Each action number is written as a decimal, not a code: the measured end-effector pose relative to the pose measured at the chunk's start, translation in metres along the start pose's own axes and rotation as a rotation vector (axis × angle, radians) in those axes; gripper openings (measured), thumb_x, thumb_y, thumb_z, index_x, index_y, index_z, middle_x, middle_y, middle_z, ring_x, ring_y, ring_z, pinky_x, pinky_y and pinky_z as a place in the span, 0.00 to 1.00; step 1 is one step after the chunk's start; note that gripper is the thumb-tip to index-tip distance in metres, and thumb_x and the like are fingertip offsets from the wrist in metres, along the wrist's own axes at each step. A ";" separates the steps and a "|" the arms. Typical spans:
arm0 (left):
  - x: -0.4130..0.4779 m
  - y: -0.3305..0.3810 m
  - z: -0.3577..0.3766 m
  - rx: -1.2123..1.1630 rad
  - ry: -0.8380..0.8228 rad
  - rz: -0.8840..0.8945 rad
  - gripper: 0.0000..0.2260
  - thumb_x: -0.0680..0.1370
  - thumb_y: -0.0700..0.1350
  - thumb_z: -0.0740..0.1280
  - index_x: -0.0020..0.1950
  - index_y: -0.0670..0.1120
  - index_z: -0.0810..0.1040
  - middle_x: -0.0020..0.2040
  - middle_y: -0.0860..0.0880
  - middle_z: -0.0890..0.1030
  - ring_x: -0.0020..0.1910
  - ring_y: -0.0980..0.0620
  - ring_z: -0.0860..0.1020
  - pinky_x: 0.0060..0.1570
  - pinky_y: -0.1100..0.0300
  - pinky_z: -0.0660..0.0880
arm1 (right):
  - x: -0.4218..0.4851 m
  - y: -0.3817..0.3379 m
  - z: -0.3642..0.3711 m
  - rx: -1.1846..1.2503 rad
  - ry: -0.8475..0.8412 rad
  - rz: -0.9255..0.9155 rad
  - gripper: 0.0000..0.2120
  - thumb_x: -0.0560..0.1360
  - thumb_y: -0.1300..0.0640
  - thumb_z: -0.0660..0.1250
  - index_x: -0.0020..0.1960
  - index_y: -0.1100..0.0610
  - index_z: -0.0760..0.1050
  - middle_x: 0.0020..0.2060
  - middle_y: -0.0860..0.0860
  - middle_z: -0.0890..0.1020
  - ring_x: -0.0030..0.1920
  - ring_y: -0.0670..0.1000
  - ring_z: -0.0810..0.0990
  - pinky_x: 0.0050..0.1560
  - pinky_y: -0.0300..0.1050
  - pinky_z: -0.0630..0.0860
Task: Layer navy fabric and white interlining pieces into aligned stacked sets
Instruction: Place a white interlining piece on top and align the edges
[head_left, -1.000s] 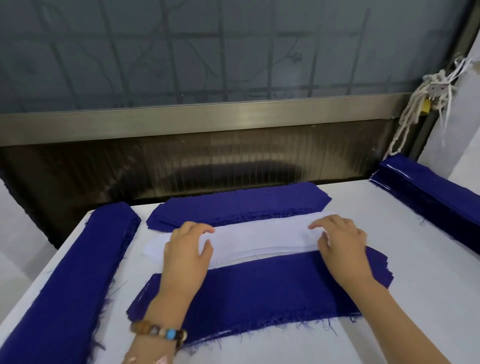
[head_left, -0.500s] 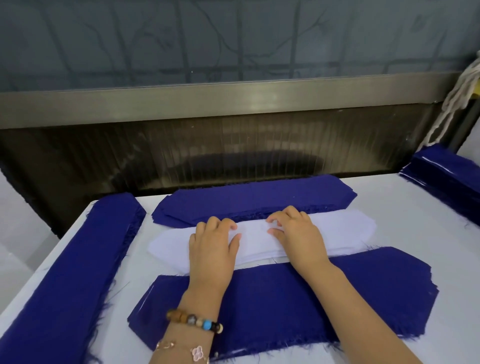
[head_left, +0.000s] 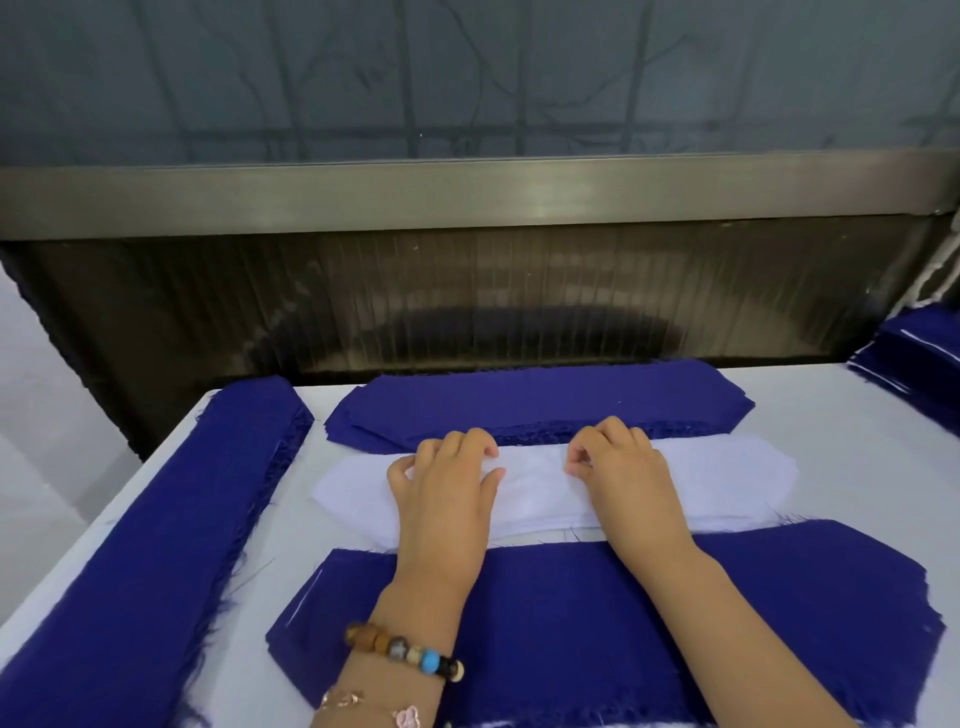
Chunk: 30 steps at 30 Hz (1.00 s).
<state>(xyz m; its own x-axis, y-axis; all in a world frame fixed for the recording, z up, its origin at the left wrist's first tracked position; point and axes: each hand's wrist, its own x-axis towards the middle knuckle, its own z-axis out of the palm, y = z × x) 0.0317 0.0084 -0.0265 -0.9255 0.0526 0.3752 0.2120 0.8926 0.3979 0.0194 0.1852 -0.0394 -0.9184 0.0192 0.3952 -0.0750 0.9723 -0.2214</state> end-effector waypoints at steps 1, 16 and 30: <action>0.001 0.000 -0.001 0.014 0.009 -0.010 0.08 0.81 0.53 0.61 0.60 0.60 0.69 0.55 0.61 0.73 0.58 0.58 0.69 0.62 0.59 0.53 | 0.000 0.000 -0.001 0.014 0.011 -0.001 0.04 0.79 0.53 0.63 0.53 0.48 0.71 0.52 0.46 0.72 0.47 0.47 0.67 0.47 0.40 0.68; -0.001 -0.006 0.000 0.111 0.034 -0.091 0.05 0.79 0.55 0.63 0.54 0.59 0.75 0.52 0.60 0.75 0.58 0.57 0.70 0.71 0.47 0.45 | 0.001 0.024 -0.022 -0.050 -0.070 0.018 0.11 0.77 0.43 0.63 0.57 0.44 0.74 0.54 0.42 0.74 0.65 0.48 0.64 0.65 0.48 0.48; 0.004 -0.040 -0.029 0.186 0.043 -0.127 0.03 0.79 0.53 0.65 0.46 0.56 0.77 0.45 0.57 0.78 0.51 0.52 0.75 0.70 0.39 0.45 | -0.023 0.123 -0.057 -0.071 -0.006 0.363 0.11 0.79 0.49 0.61 0.58 0.51 0.76 0.58 0.51 0.78 0.61 0.56 0.70 0.59 0.53 0.60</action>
<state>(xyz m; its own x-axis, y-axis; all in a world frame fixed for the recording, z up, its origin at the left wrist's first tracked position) 0.0291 -0.0403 -0.0166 -0.9258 -0.0808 0.3692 0.0299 0.9581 0.2847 0.0530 0.3180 -0.0250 -0.8824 0.3646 0.2973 0.2829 0.9162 -0.2838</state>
